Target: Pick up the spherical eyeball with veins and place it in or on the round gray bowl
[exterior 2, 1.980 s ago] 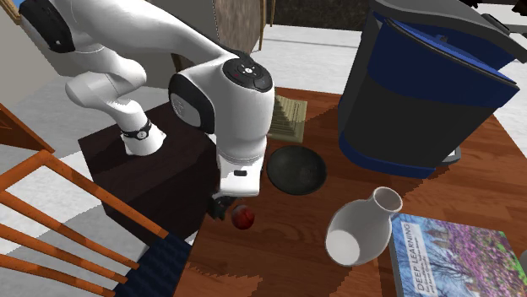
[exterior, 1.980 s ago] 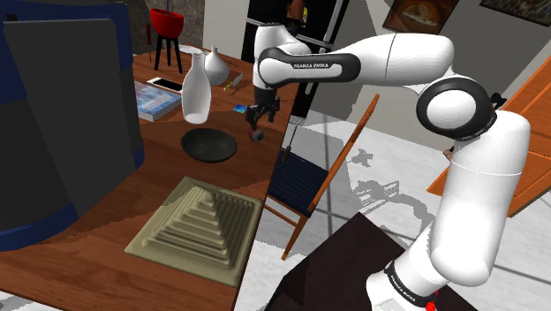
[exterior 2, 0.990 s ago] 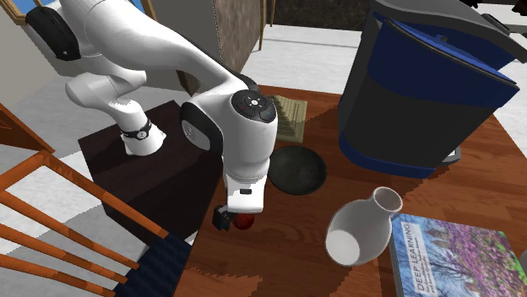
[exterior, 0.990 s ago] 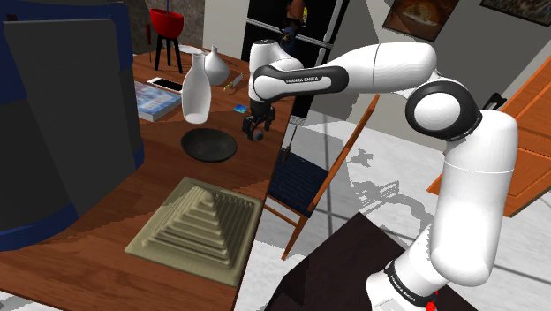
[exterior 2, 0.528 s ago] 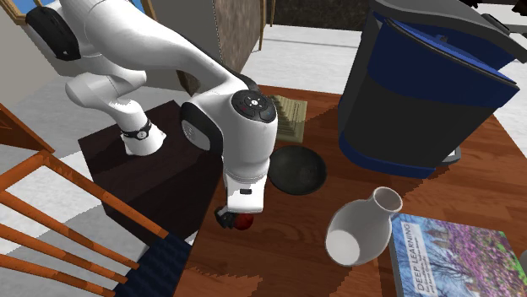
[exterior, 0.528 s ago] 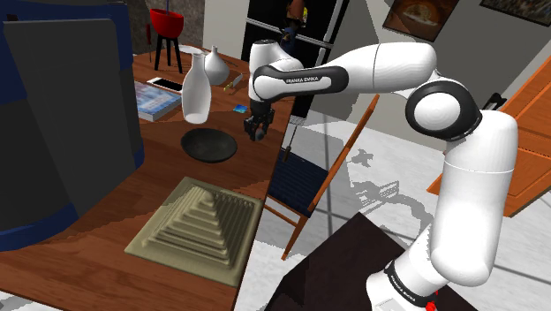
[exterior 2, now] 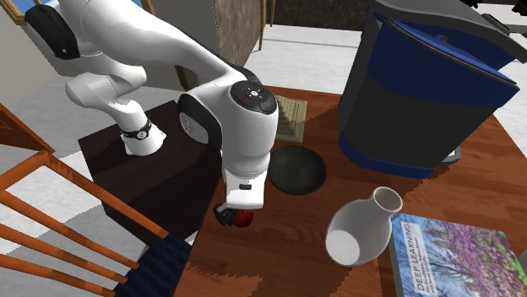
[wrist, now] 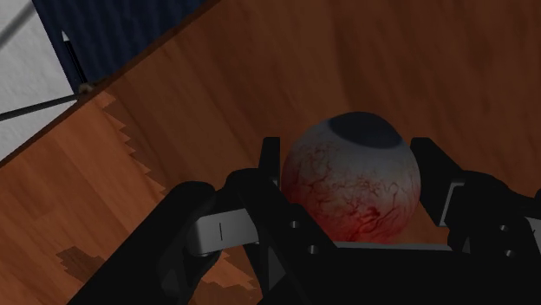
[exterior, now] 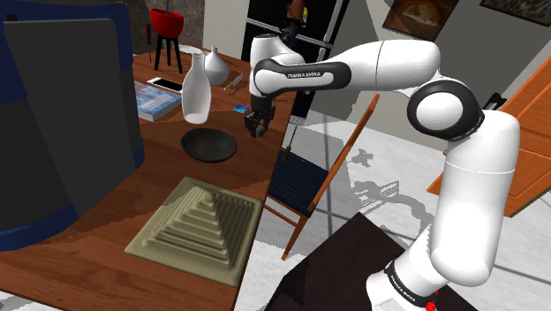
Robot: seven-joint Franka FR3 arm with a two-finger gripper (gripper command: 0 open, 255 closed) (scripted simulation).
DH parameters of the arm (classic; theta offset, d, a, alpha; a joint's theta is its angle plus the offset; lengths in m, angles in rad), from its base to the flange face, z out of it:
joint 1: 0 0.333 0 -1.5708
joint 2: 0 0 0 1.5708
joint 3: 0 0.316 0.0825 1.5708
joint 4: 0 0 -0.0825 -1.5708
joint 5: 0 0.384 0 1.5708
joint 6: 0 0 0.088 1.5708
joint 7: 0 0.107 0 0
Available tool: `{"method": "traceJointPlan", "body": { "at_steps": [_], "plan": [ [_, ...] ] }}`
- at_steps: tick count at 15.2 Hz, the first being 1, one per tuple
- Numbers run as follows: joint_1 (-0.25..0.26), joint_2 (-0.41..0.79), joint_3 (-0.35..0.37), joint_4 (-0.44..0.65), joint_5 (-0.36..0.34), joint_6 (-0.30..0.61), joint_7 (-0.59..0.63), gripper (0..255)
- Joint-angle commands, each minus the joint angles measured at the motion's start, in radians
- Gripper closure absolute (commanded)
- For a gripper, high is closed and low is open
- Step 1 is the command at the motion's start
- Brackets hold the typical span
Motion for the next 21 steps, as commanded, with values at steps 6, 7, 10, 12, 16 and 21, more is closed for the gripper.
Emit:
{"method": "traceJointPlan", "body": {
  "at_steps": [6,7,10,12,16,21],
  "plan": [
    [0.002,-0.018,0.002,0.065,0.007,-0.082,-0.015,255],
    [0.002,-0.02,0.002,0.076,0.007,-0.095,-0.017,255],
    [0.004,-0.023,0.003,0.111,0.009,-0.133,-0.023,255],
    [0.005,-0.024,0.003,0.137,0.01,-0.159,-0.027,255],
    [0.007,-0.023,0.004,0.193,0.012,-0.212,-0.036,255],
    [0.042,-0.001,0.015,0.263,0.008,-0.268,-0.003,255]
  ]
}}
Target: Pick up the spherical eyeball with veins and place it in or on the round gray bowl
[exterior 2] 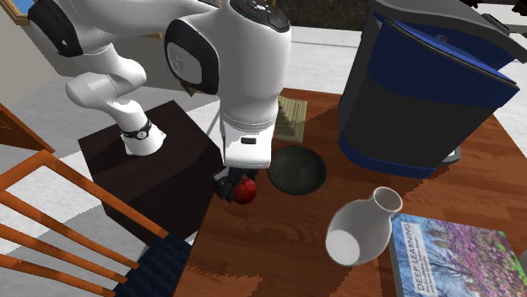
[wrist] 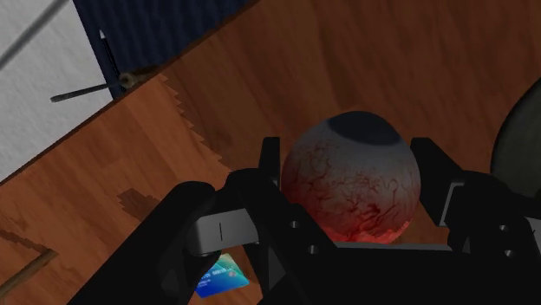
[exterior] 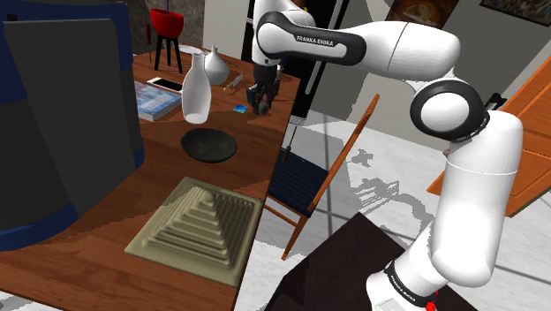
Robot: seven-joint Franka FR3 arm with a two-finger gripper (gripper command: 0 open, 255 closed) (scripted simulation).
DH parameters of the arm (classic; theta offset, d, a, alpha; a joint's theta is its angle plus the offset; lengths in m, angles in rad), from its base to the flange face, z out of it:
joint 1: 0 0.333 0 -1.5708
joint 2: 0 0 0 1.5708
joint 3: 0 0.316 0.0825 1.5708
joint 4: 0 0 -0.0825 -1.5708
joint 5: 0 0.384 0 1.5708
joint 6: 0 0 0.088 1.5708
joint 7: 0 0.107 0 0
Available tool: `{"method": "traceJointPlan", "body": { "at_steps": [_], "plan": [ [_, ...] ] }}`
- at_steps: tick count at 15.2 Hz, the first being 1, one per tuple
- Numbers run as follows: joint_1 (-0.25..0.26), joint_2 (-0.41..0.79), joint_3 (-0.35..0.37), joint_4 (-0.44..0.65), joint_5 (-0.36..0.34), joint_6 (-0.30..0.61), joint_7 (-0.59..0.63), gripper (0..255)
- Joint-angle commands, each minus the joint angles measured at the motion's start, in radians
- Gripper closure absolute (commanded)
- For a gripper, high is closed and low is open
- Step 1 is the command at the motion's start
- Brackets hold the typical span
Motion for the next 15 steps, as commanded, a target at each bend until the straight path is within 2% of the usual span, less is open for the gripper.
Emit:
{"method": "traceJointPlan", "body": {
  "at_steps": [1,6,10,13,14,15],
  "plan": [
    [0.029,0.023,0.01,0.038,-0.004,-0.021,0.033,255],
    [0.115,0.097,0.032,0.157,-0.016,-0.083,0.124,255],
    [0.193,0.191,0.044,0.312,-0.029,-0.155,0.189,255],
    [0.263,0.307,0.045,0.511,-0.042,-0.244,0.226,255],
    [0.297,0.385,0.04,0.649,-0.049,-0.304,0.232,255],
    [0.289,0.355,0.043,0.582,-0.045,-0.268,0.239,255]
  ]
}}
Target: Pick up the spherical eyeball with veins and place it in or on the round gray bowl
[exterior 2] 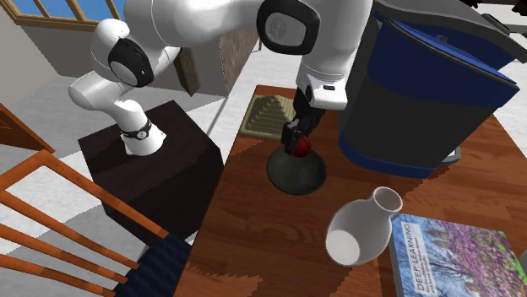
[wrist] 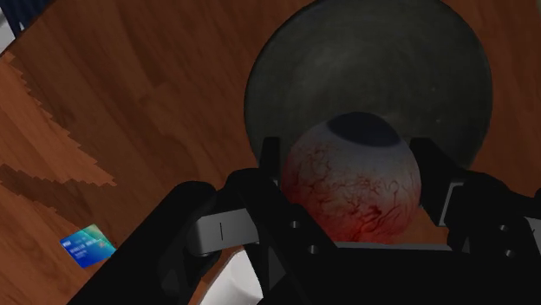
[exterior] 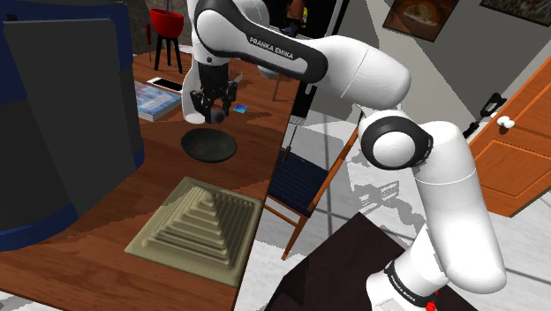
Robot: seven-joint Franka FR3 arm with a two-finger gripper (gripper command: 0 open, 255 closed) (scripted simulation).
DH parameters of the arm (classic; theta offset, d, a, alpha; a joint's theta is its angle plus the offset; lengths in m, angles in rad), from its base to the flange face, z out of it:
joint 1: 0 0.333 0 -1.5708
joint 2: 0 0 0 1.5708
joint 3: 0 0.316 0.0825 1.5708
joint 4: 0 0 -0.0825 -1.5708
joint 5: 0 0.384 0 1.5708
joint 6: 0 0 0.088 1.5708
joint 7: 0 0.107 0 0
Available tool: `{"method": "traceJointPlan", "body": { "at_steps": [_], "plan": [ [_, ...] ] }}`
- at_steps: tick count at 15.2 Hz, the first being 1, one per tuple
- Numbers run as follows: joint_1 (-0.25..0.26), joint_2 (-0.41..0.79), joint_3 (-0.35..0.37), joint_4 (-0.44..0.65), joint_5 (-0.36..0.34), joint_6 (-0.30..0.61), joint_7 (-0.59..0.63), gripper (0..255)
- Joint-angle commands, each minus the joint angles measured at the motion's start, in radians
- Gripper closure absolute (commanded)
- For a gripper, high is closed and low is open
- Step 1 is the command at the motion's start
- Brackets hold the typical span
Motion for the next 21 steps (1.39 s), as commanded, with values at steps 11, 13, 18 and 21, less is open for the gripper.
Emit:
{"method": "traceJointPlan", "body": {
  "at_steps": [11,13,18,21],
  "plan": [
    [-0.024,-0.078,0.012,-0.292,0.006,0.208,0.049,255],
    [-0.026,-0.081,0.012,-0.32,0.006,0.231,0.053,255],
    [-0.026,-0.081,0.012,-0.32,0.006,0.231,0.053,255],
    [-0.027,-0.081,0.012,-0.32,0.006,0.231,0.053,0]
  ]
}}
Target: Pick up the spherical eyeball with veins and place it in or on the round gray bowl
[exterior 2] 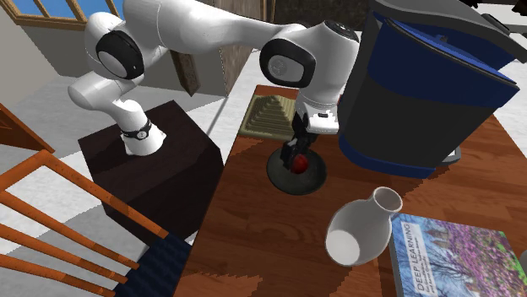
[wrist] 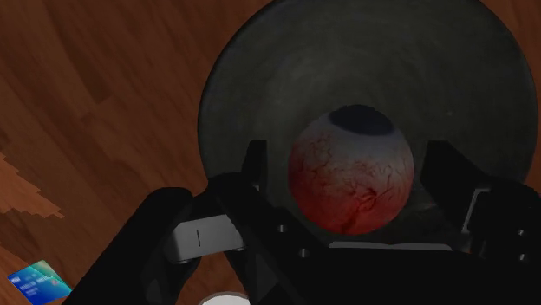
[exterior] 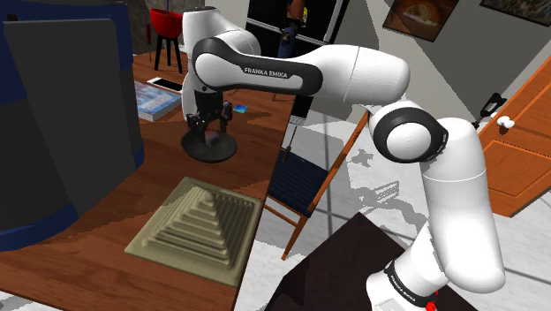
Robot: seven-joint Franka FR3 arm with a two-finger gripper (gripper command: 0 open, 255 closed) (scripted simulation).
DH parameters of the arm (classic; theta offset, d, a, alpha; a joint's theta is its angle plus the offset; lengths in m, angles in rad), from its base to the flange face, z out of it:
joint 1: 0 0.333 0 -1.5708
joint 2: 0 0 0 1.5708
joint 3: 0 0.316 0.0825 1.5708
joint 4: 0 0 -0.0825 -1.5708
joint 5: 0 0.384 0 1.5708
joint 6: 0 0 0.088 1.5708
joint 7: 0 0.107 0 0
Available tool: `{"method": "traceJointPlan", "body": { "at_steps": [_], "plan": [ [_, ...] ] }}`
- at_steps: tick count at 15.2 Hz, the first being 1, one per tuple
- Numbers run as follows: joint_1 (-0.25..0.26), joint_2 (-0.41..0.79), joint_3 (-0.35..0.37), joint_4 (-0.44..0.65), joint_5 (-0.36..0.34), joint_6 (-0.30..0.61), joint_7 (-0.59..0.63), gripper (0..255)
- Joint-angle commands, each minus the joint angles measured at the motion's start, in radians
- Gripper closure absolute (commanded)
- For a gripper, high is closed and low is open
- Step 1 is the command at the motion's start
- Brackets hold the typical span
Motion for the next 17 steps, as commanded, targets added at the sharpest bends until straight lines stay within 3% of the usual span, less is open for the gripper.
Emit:
{"method": "traceJointPlan", "body": {
  "at_steps": [1,5,9,17],
  "plan": [
    [0.0,0.0,0.0,0.0,0.0,0.0,0.0,0],
    [0.0,0.0,0.0,0.0,0.0,0.0,0.0,0],
    [0.043,0.1,-0.009,0.3,-0.008,-0.196,-0.025,0],
    [0.043,0.101,-0.009,0.301,-0.008,-0.197,-0.025,0]
  ]
}}
